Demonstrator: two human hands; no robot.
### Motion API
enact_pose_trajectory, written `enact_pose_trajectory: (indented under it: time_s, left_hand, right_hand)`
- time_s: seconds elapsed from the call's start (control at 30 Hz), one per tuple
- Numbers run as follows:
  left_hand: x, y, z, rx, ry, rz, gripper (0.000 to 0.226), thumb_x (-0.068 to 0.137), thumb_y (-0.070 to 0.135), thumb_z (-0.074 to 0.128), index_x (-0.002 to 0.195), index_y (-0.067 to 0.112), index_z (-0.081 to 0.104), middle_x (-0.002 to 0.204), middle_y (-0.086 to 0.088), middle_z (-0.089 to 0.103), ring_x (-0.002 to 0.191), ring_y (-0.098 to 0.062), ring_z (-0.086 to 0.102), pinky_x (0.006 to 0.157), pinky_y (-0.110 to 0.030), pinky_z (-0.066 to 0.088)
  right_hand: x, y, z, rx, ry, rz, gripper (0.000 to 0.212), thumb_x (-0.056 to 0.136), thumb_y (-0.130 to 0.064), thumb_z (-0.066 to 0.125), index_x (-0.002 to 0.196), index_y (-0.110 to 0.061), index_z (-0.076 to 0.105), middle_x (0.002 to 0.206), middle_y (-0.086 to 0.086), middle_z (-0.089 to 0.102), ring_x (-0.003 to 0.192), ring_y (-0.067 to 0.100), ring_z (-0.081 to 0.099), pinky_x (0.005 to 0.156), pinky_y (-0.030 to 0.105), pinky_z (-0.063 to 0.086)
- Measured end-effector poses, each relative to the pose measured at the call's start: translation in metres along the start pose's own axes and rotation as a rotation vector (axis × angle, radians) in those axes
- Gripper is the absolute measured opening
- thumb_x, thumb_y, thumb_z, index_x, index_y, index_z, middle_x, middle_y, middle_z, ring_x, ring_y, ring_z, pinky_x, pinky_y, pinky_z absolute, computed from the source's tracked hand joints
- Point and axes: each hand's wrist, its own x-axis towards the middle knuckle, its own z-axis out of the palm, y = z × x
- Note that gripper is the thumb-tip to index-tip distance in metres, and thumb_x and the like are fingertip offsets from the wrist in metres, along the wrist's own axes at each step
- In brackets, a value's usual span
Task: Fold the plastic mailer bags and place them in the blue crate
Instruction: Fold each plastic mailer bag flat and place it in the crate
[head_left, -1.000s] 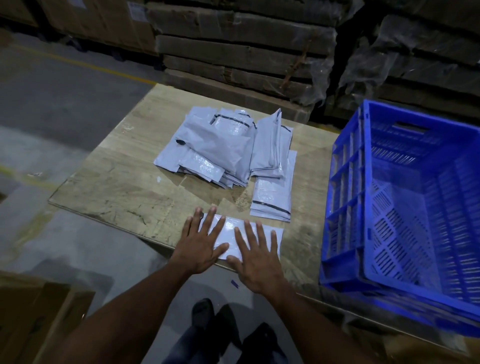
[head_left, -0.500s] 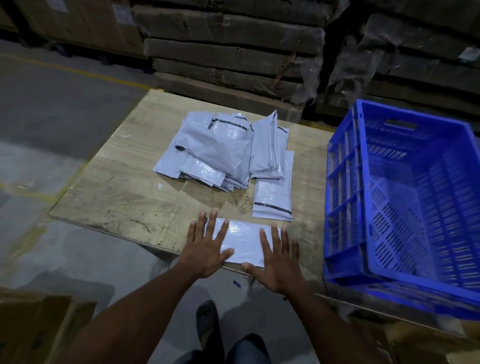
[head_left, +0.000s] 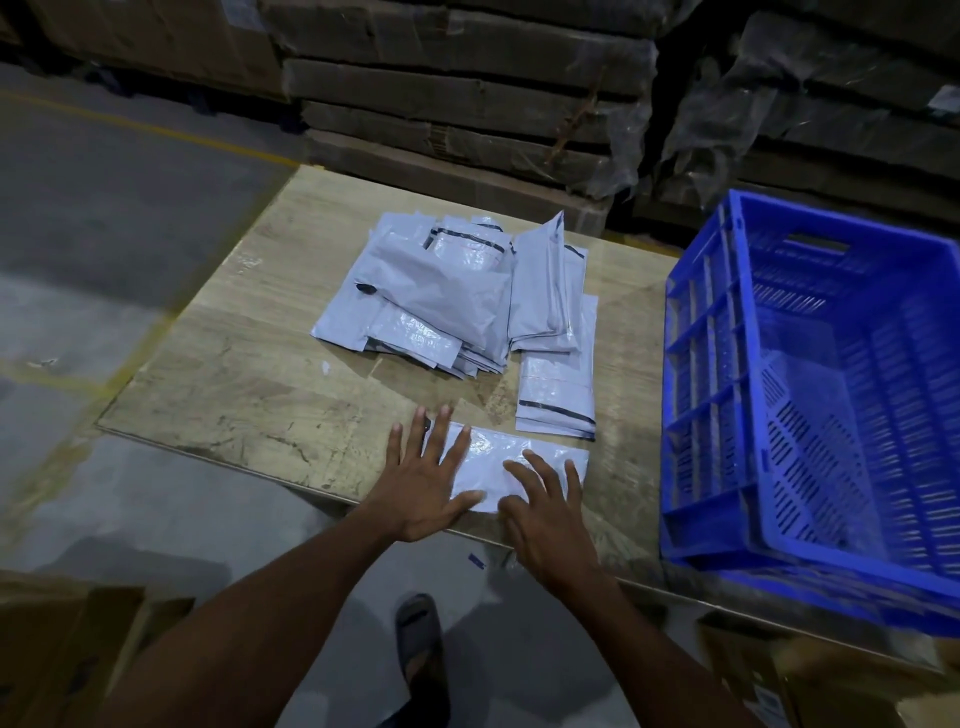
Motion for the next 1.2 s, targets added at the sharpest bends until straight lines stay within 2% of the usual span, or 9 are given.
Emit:
enact_pose_trajectory:
  time_s: [0.17, 0.27, 0.37, 0.47, 0.6, 0.77, 0.9, 1.07, 1.2]
  left_hand:
    - [-0.015, -0.009, 0.01, 0.099, 0.167, 0.159, 0.081, 0.097, 0.059, 0.052, 0.163, 0.023, 0.022, 0.171, -0.015, 0.016, 0.156, -0.047, 0.013, 0.118, -0.068, 0.021]
    - [-0.009, -0.007, 0.007, 0.043, 0.163, 0.105, 0.088, 0.084, 0.038, 0.08, 0.156, 0.028, 0.031, 0.164, -0.016, 0.036, 0.151, -0.048, 0.029, 0.112, -0.067, 0.032]
    - [-0.005, -0.009, 0.003, -0.045, 0.163, 0.127, 0.088, 0.084, 0.026, 0.078, 0.156, 0.033, 0.028, 0.164, -0.017, 0.036, 0.151, -0.05, 0.026, 0.111, -0.071, 0.032]
    - [-0.005, -0.012, -0.004, -0.095, 0.099, 0.211, 0.075, 0.089, 0.029, 0.057, 0.157, 0.036, 0.025, 0.163, -0.016, 0.038, 0.15, -0.049, 0.03, 0.109, -0.07, 0.034]
    - [-0.005, -0.005, -0.013, -0.308, 0.208, 0.161, 0.068, 0.099, 0.043, 0.028, 0.16, 0.036, -0.001, 0.171, -0.013, 0.018, 0.157, -0.037, 0.015, 0.121, -0.062, 0.024]
    - [0.002, 0.006, -0.004, -0.42, 0.277, 0.044, 0.089, 0.099, 0.061, 0.031, 0.162, 0.022, -0.019, 0.172, -0.015, -0.006, 0.159, -0.033, -0.004, 0.128, -0.056, 0.006]
    - [0.012, 0.041, -0.004, -0.203, 0.098, 0.008, 0.095, 0.097, 0.066, 0.034, 0.162, 0.02, -0.017, 0.17, -0.017, -0.019, 0.157, -0.04, -0.014, 0.124, -0.058, -0.002]
    - [0.039, 0.088, -0.016, -0.18, -0.016, 0.048, 0.101, 0.1, 0.055, 0.056, 0.162, 0.026, -0.019, 0.162, -0.011, -0.04, 0.153, -0.043, -0.027, 0.121, -0.07, 0.0]
    - [0.055, 0.112, -0.027, -0.211, -0.062, 0.018, 0.109, 0.094, 0.048, 0.071, 0.161, 0.042, -0.014, 0.155, 0.001, -0.052, 0.148, -0.043, -0.036, 0.107, -0.085, 0.003]
  right_hand:
    - [0.007, 0.0, -0.008, 0.013, -0.006, 0.007, 0.007, 0.09, -0.026, 0.07, 0.095, -0.022, 0.065, 0.141, 0.008, 0.057, 0.143, 0.032, 0.039, 0.12, 0.063, 0.014]
    - [0.005, -0.005, -0.026, 0.027, -0.006, -0.117, 0.034, 0.085, -0.021, 0.072, 0.117, -0.021, 0.062, 0.152, 0.005, 0.048, 0.148, 0.036, 0.03, 0.115, 0.069, 0.021]
    - [-0.003, -0.012, -0.037, -0.088, -0.072, -0.421, 0.039, 0.088, -0.02, 0.056, 0.126, -0.022, 0.064, 0.149, -0.002, 0.053, 0.153, 0.038, 0.017, 0.108, 0.076, 0.021]
    - [0.001, -0.003, -0.033, -0.182, -0.155, -0.457, 0.037, 0.09, -0.013, 0.049, 0.118, -0.021, 0.07, 0.139, -0.001, 0.062, 0.15, 0.04, 0.025, 0.106, 0.074, 0.031]
    - [0.027, 0.012, -0.05, -0.128, -0.265, -0.372, 0.023, 0.078, -0.012, 0.073, 0.101, -0.013, 0.073, 0.12, 0.009, 0.071, 0.126, 0.035, 0.059, 0.075, 0.05, 0.061]
    - [0.04, 0.027, -0.12, -0.046, -0.112, -0.198, 0.034, 0.07, -0.007, 0.083, 0.102, -0.014, 0.071, 0.127, 0.006, 0.068, 0.086, 0.027, 0.074, 0.048, 0.039, 0.058]
    - [0.049, 0.059, -0.167, 0.069, 0.075, -0.055, 0.038, 0.075, 0.006, 0.075, 0.11, -0.006, 0.072, 0.125, 0.009, 0.07, 0.09, 0.03, 0.075, 0.065, 0.046, 0.063]
    - [0.065, 0.11, -0.218, 0.036, 0.257, 0.089, 0.029, 0.089, -0.011, 0.055, 0.111, -0.008, 0.072, 0.125, 0.009, 0.07, 0.1, 0.029, 0.072, 0.082, 0.038, 0.057]
    - [0.062, 0.144, -0.257, 0.026, 0.358, 0.17, 0.028, 0.083, 0.002, 0.067, 0.11, -0.003, 0.074, 0.117, 0.013, 0.073, 0.096, 0.032, 0.073, 0.086, 0.04, 0.057]
